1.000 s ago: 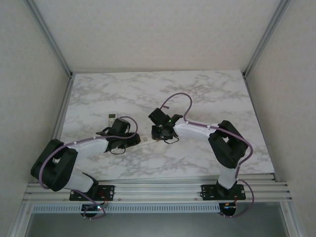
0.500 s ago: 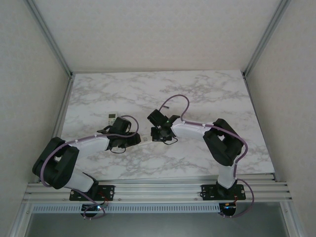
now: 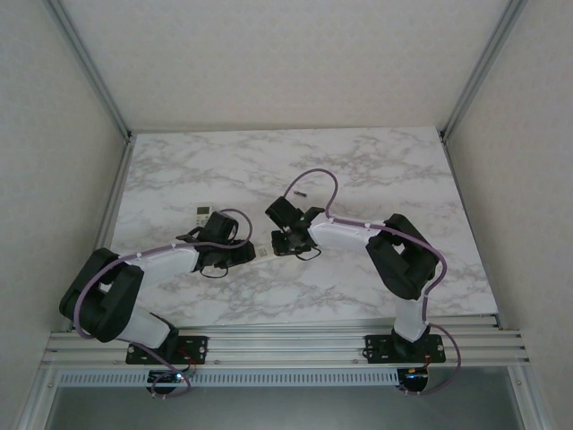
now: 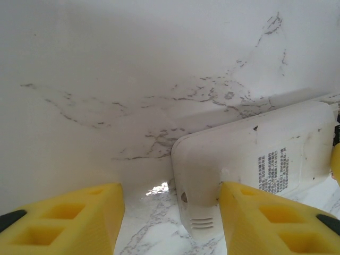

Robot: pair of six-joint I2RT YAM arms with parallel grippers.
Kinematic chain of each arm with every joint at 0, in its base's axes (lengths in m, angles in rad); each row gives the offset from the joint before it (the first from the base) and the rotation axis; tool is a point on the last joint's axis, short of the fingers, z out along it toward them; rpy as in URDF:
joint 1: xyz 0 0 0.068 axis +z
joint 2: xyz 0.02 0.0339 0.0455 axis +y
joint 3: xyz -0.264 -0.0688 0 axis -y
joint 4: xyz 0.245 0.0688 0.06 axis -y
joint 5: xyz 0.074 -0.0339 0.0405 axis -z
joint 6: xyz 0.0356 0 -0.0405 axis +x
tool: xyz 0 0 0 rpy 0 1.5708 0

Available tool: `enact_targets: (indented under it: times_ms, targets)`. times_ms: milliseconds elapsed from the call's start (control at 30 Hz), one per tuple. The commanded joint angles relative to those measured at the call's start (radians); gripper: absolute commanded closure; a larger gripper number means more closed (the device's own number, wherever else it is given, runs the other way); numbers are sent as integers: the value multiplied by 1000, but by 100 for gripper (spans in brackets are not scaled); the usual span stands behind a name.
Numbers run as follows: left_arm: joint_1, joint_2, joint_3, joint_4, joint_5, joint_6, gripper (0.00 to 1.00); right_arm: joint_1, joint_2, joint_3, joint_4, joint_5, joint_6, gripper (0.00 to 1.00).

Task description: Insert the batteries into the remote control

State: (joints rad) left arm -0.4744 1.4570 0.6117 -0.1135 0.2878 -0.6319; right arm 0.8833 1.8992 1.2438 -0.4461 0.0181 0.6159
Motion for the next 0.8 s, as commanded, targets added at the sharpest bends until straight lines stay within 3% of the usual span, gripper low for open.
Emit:
enact_targets:
  times_ms: [0,433,767]
  targets:
    - [-13,43,8,86,-9,18,49,5,-3,34,-7,3,-14,75]
    - [-13,44,5,90,-8,18,49,-3,-41,8,-28,45,-3,81]
    - [-13,43,11,88,-12,15,49,-11,-5,37,-128,-25,49,84]
